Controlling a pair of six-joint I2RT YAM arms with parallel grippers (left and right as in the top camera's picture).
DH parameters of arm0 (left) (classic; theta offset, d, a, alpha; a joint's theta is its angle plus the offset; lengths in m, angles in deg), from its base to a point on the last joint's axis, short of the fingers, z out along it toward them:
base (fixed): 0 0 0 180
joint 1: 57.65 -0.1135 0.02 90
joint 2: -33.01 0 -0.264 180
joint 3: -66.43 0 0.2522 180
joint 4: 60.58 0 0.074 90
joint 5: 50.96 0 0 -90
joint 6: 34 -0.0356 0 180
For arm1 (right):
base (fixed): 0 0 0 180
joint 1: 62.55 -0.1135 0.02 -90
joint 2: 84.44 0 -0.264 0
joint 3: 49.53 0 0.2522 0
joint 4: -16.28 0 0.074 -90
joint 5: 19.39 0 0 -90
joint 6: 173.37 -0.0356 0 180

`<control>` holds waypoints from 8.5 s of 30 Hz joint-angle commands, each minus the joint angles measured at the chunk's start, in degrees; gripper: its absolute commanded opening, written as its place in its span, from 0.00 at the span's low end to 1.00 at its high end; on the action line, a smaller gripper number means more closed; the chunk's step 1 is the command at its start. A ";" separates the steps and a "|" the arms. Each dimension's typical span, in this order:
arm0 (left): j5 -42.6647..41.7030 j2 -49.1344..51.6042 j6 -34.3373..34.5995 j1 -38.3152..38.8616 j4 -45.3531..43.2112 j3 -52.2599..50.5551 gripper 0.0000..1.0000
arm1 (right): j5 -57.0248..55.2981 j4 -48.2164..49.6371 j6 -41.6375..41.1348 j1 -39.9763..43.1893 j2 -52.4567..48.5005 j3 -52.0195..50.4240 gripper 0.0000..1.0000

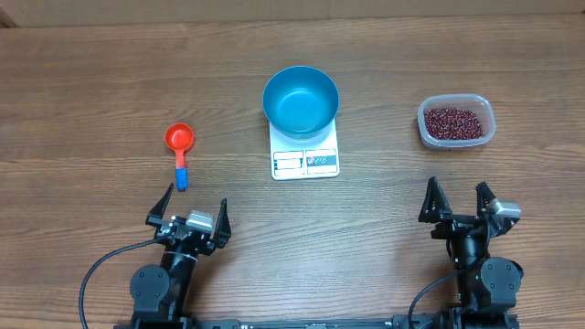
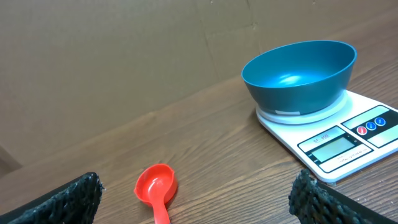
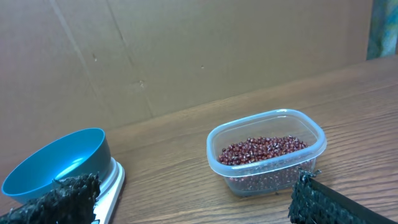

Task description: Scoop item into bowl and weigh 150g on scale

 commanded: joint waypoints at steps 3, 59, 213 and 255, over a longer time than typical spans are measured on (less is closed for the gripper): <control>0.57 -0.59 0.79 -0.20 0.17 -0.22 0.99 | -0.57 0.35 0.09 0.37 0.57 -0.61 1.00; 1.42 -0.50 9.33 -0.26 -3.76 4.42 1.00 | -0.57 0.35 0.09 0.37 0.57 -0.61 1.00; -5.68 119.67 19.43 -16.72 25.07 77.64 0.04 | -0.57 0.35 0.09 0.37 0.57 -0.61 1.00; -8.59 85.74 66.29 4.76 55.36 85.85 0.04 | 26.18 4.33 -23.15 0.35 0.57 -0.61 1.00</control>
